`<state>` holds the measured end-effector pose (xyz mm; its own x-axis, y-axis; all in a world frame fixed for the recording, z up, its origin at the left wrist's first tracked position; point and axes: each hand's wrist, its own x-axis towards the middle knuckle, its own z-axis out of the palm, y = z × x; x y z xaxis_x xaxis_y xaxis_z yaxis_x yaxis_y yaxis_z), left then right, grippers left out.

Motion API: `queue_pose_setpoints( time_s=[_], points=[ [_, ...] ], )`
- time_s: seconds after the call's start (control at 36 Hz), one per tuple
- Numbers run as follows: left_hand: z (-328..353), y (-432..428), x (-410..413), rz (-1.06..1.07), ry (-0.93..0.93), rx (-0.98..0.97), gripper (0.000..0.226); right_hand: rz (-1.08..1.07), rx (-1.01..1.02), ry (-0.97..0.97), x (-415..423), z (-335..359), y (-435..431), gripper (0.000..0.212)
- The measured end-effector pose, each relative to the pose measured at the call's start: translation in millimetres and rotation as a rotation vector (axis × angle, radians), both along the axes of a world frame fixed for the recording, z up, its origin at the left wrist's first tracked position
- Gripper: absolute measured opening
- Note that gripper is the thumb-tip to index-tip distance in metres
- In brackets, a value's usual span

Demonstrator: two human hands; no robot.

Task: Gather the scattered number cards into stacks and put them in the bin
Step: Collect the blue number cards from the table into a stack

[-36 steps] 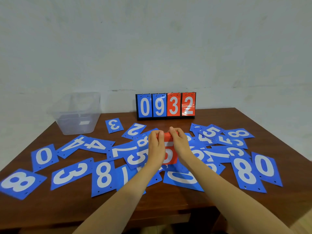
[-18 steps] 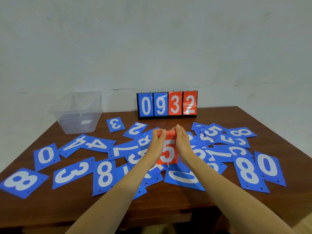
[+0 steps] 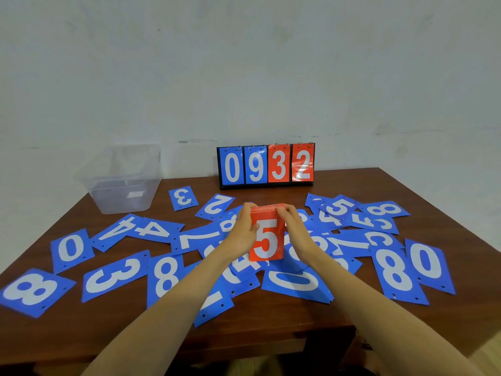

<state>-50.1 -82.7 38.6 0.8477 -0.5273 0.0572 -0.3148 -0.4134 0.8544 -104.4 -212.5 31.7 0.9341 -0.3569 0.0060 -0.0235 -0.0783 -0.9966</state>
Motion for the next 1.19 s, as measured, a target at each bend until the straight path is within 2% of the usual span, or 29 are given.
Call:
queue_pose_setpoints(
  time_s=[0.14,0.22,0.39,0.56,0.67,0.75,0.86,0.97,1.03,1.08,1.19],
  points=[
    [-1.4,-3.7,-2.0,0.014,-0.002,0.010,0.046,0.095,-0.320,0.129,-6.6,-13.9,-7.2,0.042],
    [0.4,-6.6,-4.5,0.018,-0.030,0.027,0.043,0.048,-0.403,0.144,-5.1,-15.8,-7.6,0.039],
    [0.1,-7.4,-4.0,0.073,-0.053,-0.056,0.041,0.015,-0.384,0.105,-0.7,-12.5,-7.1,0.035],
    [-12.0,-9.5,-1.7,0.153,0.084,-0.029,0.053,0.024,-0.452,0.165,-0.3,-20.6,-3.8,0.035],
    [-4.3,-4.2,14.5,0.230,0.079,-0.121,0.045,0.030,-0.437,0.111,15.8,-5.1,2.0,0.039],
    [5.2,10.5,35.5,0.274,0.070,-0.215,0.041,0.090,-0.423,0.053,40.2,10.4,10.1,0.044],
    [14.6,43.9,74.5,0.379,0.190,-0.365,0.055,0.176,-0.278,0.075,89.0,23.6,33.0,0.044],
    [15.5,82.7,115.4,0.442,0.199,-0.414,0.066,0.271,-0.248,0.131,147.3,23.2,66.4,0.046],
    [14.3,100.8,138.0,0.467,0.182,-0.404,0.067,0.312,-0.265,0.160,175.9,20.1,82.5,0.040],
    [12.5,117.7,161.1,0.492,0.191,-0.386,0.066,0.326,-0.340,0.168,203.3,15.9,96.0,0.032],
    [6.0,144.3,199.5,0.560,0.187,-0.344,0.060,0.339,-0.708,0.209,256.4,-2.4,110.4,0.037]
  ],
)
